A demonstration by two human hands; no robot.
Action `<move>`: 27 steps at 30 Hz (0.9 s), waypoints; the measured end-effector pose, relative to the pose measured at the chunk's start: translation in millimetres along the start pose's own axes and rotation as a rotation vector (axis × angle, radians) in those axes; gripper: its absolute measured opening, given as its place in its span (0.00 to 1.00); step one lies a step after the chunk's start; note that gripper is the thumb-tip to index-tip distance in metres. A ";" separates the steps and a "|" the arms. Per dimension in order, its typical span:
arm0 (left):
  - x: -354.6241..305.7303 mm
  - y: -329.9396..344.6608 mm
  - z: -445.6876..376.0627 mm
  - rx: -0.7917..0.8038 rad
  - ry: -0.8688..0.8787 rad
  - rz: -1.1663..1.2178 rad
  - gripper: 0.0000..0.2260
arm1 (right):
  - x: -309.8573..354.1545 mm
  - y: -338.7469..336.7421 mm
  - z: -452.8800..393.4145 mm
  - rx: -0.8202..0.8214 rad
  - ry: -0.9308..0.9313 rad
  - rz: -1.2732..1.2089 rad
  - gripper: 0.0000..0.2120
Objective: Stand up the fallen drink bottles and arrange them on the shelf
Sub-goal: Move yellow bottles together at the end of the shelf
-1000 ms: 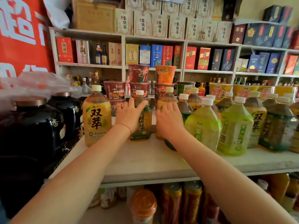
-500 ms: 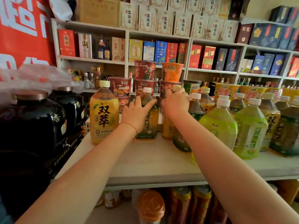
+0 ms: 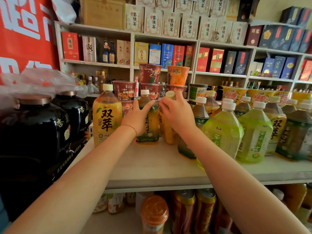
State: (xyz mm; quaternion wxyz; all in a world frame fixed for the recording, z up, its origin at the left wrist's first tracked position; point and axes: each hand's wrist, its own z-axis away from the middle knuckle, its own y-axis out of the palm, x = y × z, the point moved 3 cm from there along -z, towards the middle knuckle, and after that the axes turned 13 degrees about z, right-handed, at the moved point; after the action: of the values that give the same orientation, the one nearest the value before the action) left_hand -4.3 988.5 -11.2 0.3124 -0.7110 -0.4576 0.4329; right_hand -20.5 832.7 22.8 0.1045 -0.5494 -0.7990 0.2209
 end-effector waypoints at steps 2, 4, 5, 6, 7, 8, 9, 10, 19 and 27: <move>-0.7 -0.8 1.7 0.020 0.012 0.041 0.51 | -0.4 -2.2 6.4 -0.009 -0.012 -0.060 0.11; -1.9 -2.0 3.0 0.024 0.014 0.047 0.51 | 0.1 -6.0 8.0 0.022 0.033 -0.147 0.21; -2.2 -2.6 3.8 0.021 0.014 0.051 0.51 | 0.4 -8.9 7.8 0.038 0.068 -0.207 0.25; -3.0 -3.5 5.0 0.011 0.015 0.053 0.51 | 1.1 -12.8 7.8 0.053 0.096 -0.256 0.27; -3.5 -3.1 6.2 0.006 0.017 0.045 0.51 | 2.0 -16.3 8.4 0.064 0.107 -0.283 0.26; -4.6 -2.3 8.1 0.005 0.020 0.039 0.51 | 2.7 -19.1 9.9 0.070 0.104 -0.294 0.23; -5.2 -0.6 8.8 0.007 0.025 0.041 0.50 | 3.5 -21.6 11.6 0.074 0.094 -0.309 0.20; -4.9 1.8 8.8 0.011 0.028 0.054 0.50 | 4.4 -23.8 12.8 0.078 0.088 -0.336 0.19; 13.3 -22.5 35.9 -0.114 -0.229 1.186 0.15 | 17.3 -39.1 -3.1 0.037 0.236 -0.623 0.17; -1.2 -32.1 107.0 -0.092 -0.061 1.035 0.46 | 64.2 -25.1 -10.6 -0.022 0.433 -0.661 0.11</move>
State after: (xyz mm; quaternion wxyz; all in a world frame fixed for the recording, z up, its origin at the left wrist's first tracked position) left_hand -113.3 1004.9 -29.9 0.0123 -0.8444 -0.0735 0.5305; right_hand -61.0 887.0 39.0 0.3302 -0.2974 -0.8947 0.0458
